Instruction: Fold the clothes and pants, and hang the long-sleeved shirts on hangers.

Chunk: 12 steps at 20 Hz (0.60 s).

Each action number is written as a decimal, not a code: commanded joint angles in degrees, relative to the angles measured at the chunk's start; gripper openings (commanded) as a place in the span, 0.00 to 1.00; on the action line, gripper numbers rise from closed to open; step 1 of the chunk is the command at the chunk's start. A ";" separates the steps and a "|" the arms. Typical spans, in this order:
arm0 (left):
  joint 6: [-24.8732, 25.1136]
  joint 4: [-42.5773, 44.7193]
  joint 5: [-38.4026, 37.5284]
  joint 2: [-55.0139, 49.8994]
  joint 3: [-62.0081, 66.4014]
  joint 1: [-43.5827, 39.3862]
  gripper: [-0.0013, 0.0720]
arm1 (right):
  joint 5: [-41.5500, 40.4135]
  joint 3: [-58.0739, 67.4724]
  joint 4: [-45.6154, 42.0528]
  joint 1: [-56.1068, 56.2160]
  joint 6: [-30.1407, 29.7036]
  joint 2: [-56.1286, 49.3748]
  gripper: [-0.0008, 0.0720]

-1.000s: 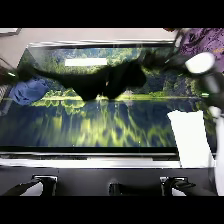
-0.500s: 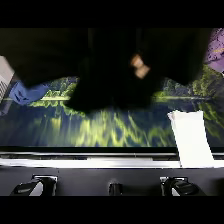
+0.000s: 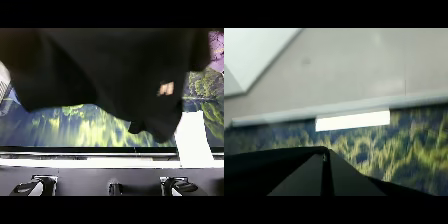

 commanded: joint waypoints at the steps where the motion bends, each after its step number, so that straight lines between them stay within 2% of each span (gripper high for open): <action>1: -0.02 -0.96 0.98 -8.15 -7.67 -0.39 0.04 | -0.28 0.02 3.74 0.02 7.21 -15.98 0.05; 5: -0.07 -0.98 4.07 -22.49 -14.86 -0.42 0.04 | -11.17 0.02 20.85 0.02 7.17 -36.15 0.05; 7: -0.07 -0.98 6.12 -29.88 -15.41 -0.39 0.04 | -16.28 0.04 29.77 0.07 6.99 -43.71 0.05; 9: -0.09 -1.03 8.52 -35.39 -15.39 -0.42 0.04 | -18.10 0.04 37.42 0.09 6.14 -48.74 0.05; 12: -0.24 -2.16 12.20 -39.71 -15.39 -0.42 0.04 | -18.43 0.02 40.02 0.72 5.97 -52.09 0.05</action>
